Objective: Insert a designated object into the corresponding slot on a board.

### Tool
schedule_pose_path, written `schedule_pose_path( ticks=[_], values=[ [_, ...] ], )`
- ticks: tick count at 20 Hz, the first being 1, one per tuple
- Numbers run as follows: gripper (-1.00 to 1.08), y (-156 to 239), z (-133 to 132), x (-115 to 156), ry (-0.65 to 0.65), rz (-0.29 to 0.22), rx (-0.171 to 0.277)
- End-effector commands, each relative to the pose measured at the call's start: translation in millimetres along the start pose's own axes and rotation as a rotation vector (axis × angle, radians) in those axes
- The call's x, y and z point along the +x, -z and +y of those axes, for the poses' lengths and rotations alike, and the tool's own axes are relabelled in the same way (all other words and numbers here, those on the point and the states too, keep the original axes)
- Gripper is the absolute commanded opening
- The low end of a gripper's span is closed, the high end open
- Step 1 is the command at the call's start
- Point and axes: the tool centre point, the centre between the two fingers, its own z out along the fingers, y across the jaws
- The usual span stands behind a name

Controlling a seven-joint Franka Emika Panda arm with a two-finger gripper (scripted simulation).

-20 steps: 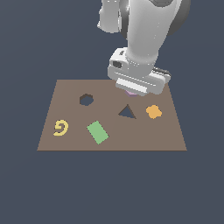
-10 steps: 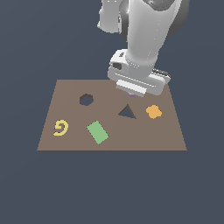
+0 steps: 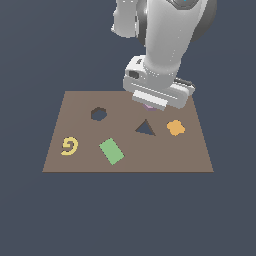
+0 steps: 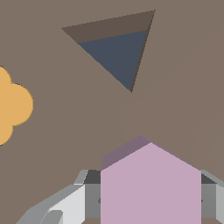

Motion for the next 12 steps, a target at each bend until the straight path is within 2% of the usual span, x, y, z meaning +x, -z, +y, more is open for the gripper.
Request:
schedule_pose_path(
  ticks=[1,12],
  values=[
    [-1.0,0,1,0,0.002,-0.001,0.0],
    [-1.0,1,23,7,0.081,-0.001,0.0]
  ],
)
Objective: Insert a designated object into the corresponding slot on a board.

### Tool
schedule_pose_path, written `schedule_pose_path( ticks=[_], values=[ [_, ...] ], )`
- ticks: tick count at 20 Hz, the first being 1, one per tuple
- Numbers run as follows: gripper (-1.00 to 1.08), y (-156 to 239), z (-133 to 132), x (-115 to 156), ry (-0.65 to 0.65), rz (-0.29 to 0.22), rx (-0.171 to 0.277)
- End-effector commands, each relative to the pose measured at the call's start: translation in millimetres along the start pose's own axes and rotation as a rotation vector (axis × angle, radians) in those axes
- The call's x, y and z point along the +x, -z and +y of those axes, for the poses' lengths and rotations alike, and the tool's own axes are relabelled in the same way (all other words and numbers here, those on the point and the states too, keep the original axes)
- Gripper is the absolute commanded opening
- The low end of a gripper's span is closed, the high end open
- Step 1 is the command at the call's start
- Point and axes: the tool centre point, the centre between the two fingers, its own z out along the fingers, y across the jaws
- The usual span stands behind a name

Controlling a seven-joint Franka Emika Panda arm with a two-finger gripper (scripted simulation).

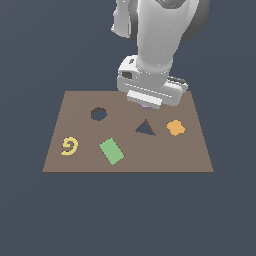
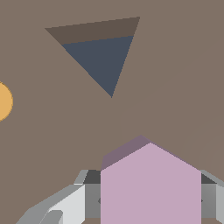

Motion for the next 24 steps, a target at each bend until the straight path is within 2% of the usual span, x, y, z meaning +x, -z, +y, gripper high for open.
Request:
schedule_pose_path(
  ticks=[1,10,17,24],
  values=[
    [-1.0,1,9,3,0.029,0.0,0.0],
    [-1.0,2,52,19,0.186,0.0,0.0],
    [-1.0,4,93,44,0.345,0.0,-0.001],
    [-1.0,6,121,69,0.468,0.0,-0.001]
  ],
)
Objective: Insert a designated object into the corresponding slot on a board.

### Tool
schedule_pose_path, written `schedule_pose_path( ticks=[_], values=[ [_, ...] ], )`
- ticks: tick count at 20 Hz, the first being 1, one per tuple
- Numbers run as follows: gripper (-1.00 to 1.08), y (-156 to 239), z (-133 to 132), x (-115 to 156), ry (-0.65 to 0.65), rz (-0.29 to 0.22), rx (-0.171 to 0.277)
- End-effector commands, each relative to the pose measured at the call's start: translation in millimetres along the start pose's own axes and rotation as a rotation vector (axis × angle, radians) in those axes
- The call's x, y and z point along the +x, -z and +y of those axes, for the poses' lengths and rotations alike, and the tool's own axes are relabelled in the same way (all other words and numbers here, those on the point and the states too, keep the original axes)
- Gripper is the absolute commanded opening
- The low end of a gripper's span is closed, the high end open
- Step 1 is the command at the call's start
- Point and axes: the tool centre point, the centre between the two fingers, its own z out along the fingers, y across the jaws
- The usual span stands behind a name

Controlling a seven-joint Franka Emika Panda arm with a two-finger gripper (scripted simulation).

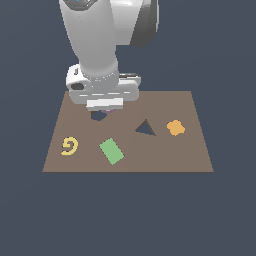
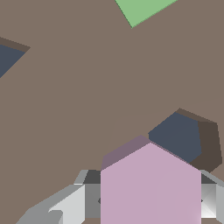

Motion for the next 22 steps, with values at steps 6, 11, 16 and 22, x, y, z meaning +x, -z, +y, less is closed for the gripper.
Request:
schedule_pose_path(
  ticks=[6,11,16,22],
  values=[
    [-1.0,1,27,11,0.098,0.0,0.0],
    [-1.0,2,35,16,0.131,0.0,0.0],
    [-1.0,1,37,17,0.136,0.0,0.0],
    [-1.0,-7,37,18,0.139,0.0,0.0]
  ],
)
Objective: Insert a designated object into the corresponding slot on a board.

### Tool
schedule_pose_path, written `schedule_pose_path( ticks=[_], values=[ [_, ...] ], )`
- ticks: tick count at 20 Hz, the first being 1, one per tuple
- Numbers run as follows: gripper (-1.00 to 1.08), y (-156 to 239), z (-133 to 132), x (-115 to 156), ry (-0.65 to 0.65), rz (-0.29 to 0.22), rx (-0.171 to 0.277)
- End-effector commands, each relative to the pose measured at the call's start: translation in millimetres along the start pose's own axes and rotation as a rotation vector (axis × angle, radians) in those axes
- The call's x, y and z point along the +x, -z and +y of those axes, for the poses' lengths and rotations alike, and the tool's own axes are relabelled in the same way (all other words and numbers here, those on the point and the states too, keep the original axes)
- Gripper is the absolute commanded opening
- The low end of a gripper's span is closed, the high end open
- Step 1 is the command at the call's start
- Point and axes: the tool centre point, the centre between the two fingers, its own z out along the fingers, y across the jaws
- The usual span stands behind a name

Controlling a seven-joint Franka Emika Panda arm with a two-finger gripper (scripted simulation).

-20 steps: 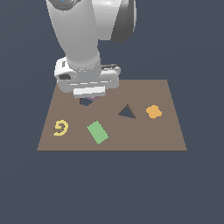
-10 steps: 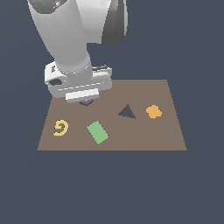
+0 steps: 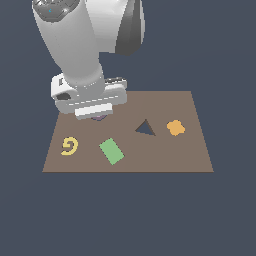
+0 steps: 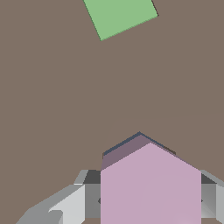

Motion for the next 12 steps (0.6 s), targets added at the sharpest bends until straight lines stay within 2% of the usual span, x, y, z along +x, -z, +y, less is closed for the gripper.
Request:
schedule_pose_path(
  ticks=[1,2,3,12],
  values=[
    [-1.0,-3.6,0.2,0.3,0.001,0.0,0.0],
    [-1.0,-3.9,0.3,0.3,0.001,0.0,0.0],
    [1.0,-3.9,0.3,0.3,0.001,0.0,0.0],
    [1.0,-3.9,0.3,0.3,0.001,0.0,0.0]
  ],
)
